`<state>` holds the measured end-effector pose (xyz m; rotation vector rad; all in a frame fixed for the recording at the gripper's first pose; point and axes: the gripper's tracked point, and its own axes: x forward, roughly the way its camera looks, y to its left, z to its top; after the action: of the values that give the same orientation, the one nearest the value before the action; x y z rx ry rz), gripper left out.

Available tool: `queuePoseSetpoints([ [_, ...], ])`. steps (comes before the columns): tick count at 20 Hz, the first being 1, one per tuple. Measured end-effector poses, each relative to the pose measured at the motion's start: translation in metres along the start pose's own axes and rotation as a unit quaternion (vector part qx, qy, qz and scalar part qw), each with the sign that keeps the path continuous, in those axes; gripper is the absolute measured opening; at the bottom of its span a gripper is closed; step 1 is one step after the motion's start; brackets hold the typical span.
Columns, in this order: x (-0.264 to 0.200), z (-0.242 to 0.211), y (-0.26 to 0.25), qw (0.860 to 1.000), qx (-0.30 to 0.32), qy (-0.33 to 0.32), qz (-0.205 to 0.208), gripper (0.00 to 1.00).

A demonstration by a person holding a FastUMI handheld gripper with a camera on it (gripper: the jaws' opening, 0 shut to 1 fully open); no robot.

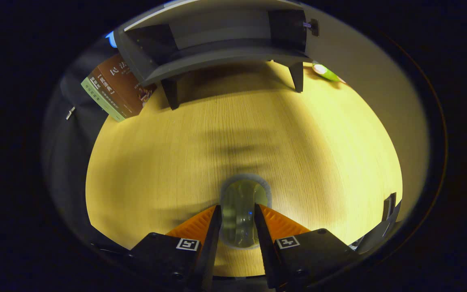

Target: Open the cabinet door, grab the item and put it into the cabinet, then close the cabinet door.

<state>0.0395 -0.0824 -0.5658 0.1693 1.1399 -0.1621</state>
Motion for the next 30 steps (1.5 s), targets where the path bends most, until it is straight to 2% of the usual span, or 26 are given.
queuePoseSetpoints([
  [8, 0.006, -0.006, -0.006, 0.999, -0.012, 0.021, -0.023, 0.54],
  [9, 0.009, 0.002, -0.006, 1.0, -0.01, 0.008, -0.026, 0.54],
  [10, 0.004, -0.002, -0.009, 0.999, -0.016, 0.022, -0.032, 0.21],
  [15, 0.003, -0.005, -0.012, 0.999, -0.029, 0.03, -0.034, 0.21],
  [20, -0.005, 0.005, -0.01, 0.999, -0.006, 0.015, -0.034, 0.2],
  [25, -0.047, 0.035, -0.004, 0.999, 0.011, -0.036, -0.036, 0.2],
  [30, -0.102, 0.085, 0.018, 0.992, 0.009, -0.123, -0.037, 0.2],
])
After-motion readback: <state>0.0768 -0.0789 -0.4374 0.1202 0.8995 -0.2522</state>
